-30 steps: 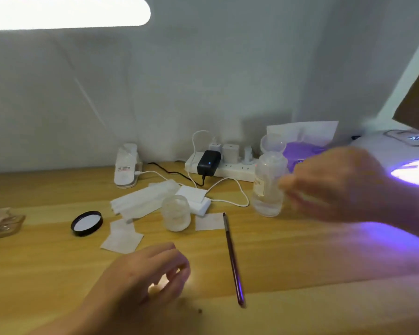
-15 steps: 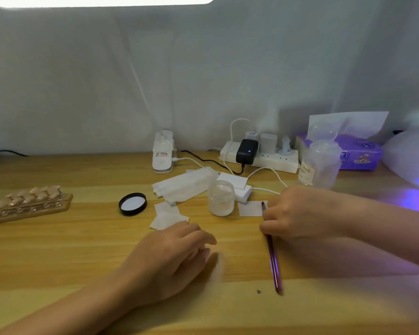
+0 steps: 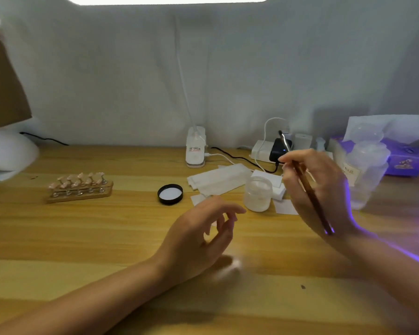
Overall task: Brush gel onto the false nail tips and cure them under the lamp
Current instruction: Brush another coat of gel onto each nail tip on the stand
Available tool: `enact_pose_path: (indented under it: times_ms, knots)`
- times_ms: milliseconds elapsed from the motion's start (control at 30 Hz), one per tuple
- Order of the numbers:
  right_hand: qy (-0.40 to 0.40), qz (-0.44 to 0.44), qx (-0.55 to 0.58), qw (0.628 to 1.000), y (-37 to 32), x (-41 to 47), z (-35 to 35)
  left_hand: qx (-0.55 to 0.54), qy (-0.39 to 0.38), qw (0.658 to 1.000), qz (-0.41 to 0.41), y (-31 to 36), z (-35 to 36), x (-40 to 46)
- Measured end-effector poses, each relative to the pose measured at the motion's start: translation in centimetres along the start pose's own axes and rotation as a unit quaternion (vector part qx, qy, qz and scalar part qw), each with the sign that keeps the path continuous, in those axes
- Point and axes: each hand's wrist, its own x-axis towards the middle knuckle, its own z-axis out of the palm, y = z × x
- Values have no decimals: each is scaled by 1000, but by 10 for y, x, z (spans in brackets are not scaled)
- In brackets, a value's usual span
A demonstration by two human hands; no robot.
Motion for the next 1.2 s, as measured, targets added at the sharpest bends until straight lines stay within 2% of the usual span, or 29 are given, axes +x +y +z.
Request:
enact_pose_path:
  times_ms: [133, 200, 300, 367, 433, 500, 567, 667, 867, 1200]
  knots:
    - [27, 92, 55, 994, -4, -10, 22, 4, 60, 998, -22, -6, -27, 2]
    - [30, 103, 46, 993, -2, -15, 25, 52, 90, 994, -41, -18, -51, -2]
    - [25, 112, 55, 992, -3, -15, 26, 136, 155, 971, -122, -39, -88, -20]
    - [17, 116, 58, 991, -5, -15, 27, 207, 206, 936, -197, -53, -110, -37]
    - [8, 111, 53, 992, -7, -15, 28, 289, 245, 873, -309, -66, -130, -51]
    - [-8, 108, 41, 993, -7, -15, 28, 313, 233, 807, -443, -77, -150, -59]
    - [-21, 105, 31, 994, -8, -16, 27, 254, 189, 780, -540, -84, -164, -63]
    - [-26, 99, 26, 994, -9, -18, 26, 158, 157, 780, -585, -91, -170, -67]
    - [-37, 103, 40, 993, -11, -16, 26, 189, 160, 793, -557, -99, -175, -72]
    - [-60, 109, 39, 991, -9, -18, 27, 205, 78, 830, -514, -93, -177, -68]
